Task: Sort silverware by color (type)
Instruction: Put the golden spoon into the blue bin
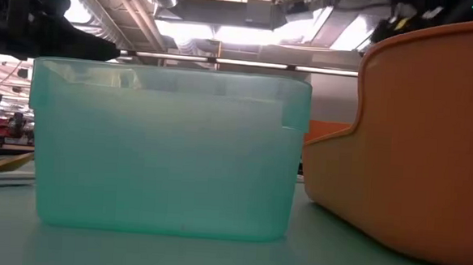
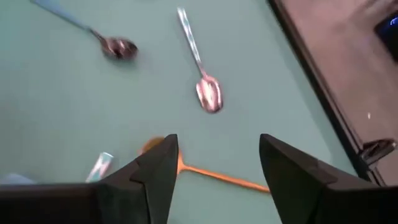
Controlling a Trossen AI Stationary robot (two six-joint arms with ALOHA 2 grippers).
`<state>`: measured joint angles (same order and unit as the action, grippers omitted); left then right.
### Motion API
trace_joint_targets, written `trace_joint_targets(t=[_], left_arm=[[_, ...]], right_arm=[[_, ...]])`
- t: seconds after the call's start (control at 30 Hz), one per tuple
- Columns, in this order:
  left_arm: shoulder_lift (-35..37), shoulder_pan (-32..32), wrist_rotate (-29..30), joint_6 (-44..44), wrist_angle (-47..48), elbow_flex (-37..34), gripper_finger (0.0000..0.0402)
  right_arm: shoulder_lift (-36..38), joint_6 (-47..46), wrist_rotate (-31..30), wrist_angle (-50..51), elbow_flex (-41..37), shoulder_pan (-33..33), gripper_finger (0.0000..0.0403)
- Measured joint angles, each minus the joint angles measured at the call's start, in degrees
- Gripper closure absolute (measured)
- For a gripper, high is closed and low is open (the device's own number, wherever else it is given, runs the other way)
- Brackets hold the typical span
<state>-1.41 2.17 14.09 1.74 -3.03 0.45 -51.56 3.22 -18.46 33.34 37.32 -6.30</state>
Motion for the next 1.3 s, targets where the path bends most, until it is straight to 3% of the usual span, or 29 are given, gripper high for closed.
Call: trace_joint_targets(t=[0.33, 0.6, 1.07, 1.3], left_arm=[[-0.02, 0.0, 0.0, -0.02, -0.02, -0.02, 0.0292], [0.0, -0.02, 0.0, 0.0, 0.0, -0.01, 0.0292], [0.0, -0.02, 0.0, 0.0, 0.0, -0.02, 0.0292], [-0.02, -0.01, -0.02, 0.0, -0.02, 0.0, 0.0292]], right_arm=[[-10.29, 11.01, 10.98, -0.23, 0.72, -13.96, 0.0187], [-17.76, 20.55, 16.36, -0.4, 0.72, -21.76, 0.0187], [-26.1, 32.83, 18.74, -5.11, 0.7, -24.51, 0.0187], [-29.35, 33.5, 21.08, -7.26, 0.68, -24.49, 0.0187]])
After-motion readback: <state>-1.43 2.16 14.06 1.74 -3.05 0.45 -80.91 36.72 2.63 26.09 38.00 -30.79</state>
